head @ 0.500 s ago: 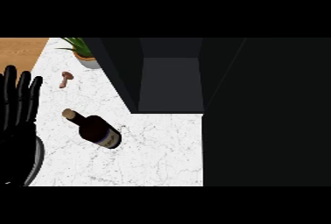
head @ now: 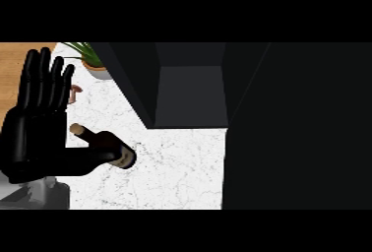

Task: Pick up the wine, place it into the cabinet and close the cabinet

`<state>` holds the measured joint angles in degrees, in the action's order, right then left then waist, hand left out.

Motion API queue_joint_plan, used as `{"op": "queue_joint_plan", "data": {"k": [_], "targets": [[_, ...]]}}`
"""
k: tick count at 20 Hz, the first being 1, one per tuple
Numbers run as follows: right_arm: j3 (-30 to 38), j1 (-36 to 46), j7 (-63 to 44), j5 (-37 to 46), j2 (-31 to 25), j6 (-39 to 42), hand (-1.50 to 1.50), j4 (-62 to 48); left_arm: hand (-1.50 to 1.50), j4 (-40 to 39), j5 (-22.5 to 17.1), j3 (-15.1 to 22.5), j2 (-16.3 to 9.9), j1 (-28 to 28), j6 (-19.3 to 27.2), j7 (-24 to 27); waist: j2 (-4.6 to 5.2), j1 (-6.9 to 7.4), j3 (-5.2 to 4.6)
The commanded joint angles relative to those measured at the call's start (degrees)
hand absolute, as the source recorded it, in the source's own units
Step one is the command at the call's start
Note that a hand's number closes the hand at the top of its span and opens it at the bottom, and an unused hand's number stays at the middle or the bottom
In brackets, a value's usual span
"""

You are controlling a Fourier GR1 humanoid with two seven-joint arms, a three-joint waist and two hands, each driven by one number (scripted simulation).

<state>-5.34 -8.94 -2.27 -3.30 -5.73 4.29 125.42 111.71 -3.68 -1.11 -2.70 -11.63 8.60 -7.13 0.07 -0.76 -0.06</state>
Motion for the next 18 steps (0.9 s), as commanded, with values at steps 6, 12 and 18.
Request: {"op": "queue_joint_plan", "data": {"k": [6, 12, 18], "targets": [[2.25, 2.09, -14.24, -8.71, -2.84, 2.31, -1.50, 8.33, -1.50, 0.50, -3.60, 4.47, 2.66, -0.64, 6.92, -5.50, -0.12, 0.73, 0.05], [4.19, -1.70, -13.96, -11.37, -2.85, 5.19, -1.50, 11.11, -1.50, -3.31, -1.54, 2.80, 2.32, -9.61, 9.77, -9.56, -0.11, 0.51, 0.07], [2.83, -2.06, -14.96, -9.69, -1.65, 6.05, -1.50, 12.02, -1.50, -1.74, 1.08, 9.52, 2.69, -8.52, 15.50, -10.29, -0.12, 0.47, 0.07]]}}
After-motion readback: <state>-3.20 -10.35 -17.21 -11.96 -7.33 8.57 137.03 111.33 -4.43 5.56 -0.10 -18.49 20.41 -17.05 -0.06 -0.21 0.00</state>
